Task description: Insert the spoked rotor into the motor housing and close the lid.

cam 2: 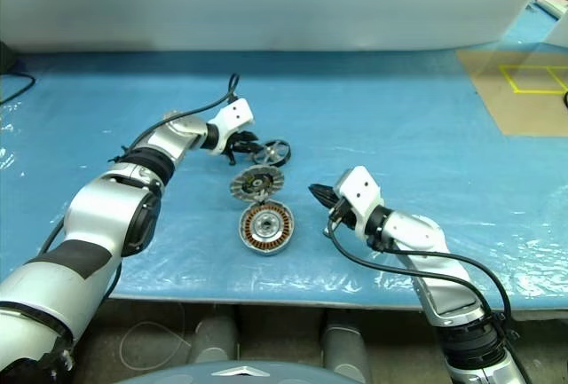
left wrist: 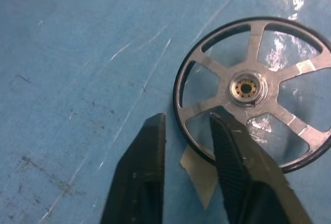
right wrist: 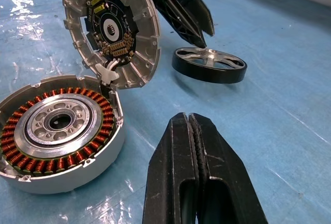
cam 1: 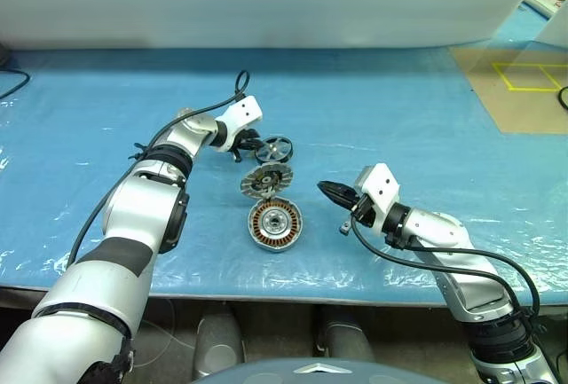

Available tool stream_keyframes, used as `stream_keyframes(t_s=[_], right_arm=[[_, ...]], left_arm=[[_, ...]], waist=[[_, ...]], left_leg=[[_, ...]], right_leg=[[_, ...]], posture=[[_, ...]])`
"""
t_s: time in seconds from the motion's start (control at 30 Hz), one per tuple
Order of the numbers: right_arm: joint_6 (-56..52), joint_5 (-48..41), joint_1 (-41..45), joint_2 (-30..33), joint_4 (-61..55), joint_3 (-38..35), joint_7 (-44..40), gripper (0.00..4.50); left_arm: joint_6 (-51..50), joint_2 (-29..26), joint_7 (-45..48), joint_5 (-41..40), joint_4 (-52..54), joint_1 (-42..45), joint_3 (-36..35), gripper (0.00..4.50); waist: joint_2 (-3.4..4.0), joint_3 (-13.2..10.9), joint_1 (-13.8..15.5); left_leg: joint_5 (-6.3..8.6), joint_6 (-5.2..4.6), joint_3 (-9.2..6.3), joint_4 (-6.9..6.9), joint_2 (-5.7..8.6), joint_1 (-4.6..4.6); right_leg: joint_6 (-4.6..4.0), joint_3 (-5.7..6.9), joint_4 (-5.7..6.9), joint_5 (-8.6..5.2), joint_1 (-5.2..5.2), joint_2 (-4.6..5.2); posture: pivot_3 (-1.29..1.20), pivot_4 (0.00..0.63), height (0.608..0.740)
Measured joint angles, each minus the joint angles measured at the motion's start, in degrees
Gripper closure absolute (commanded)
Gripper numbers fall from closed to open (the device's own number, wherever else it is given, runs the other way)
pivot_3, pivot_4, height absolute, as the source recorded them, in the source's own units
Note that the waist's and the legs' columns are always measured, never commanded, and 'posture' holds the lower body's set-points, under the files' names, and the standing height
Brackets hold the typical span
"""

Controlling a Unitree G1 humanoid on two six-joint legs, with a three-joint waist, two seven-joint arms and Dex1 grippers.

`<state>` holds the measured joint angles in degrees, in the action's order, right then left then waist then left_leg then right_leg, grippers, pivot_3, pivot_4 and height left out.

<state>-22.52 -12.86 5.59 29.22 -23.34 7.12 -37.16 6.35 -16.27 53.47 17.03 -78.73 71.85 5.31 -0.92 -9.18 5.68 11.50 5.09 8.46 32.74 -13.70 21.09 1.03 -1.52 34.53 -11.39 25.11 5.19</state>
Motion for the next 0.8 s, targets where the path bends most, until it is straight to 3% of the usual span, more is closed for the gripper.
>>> stream_keyframes(t_s=[0.47,0.8], right_arm=[[0.06,0.58,-0.14,0.01,0.00,0.00,-0.39,4.50],[0.07,1.16,-1.57,0.01,0.00,0.04,-0.19,4.50]], left_arm=[[-3.83,2.50,6.95,-1.32,0.01,2.73,-1.24,2.06],[-4.49,3.53,6.47,0.33,-0.02,4.10,0.55,2.06]], waist=[[-0.01,-0.01,0.00],[-0.02,-0.02,-0.04]], left_leg=[[0.00,0.00,0.00,-0.02,0.00,0.01],[0.00,0.00,0.00,-0.03,0.01,0.00]], right_leg=[[0.01,0.00,-0.02,0.00,0.00,0.00],[0.01,0.00,-0.02,0.00,0.00,0.00]], posture=[[0.00,0.150,0.740],[0.00,0.150,0.740]])
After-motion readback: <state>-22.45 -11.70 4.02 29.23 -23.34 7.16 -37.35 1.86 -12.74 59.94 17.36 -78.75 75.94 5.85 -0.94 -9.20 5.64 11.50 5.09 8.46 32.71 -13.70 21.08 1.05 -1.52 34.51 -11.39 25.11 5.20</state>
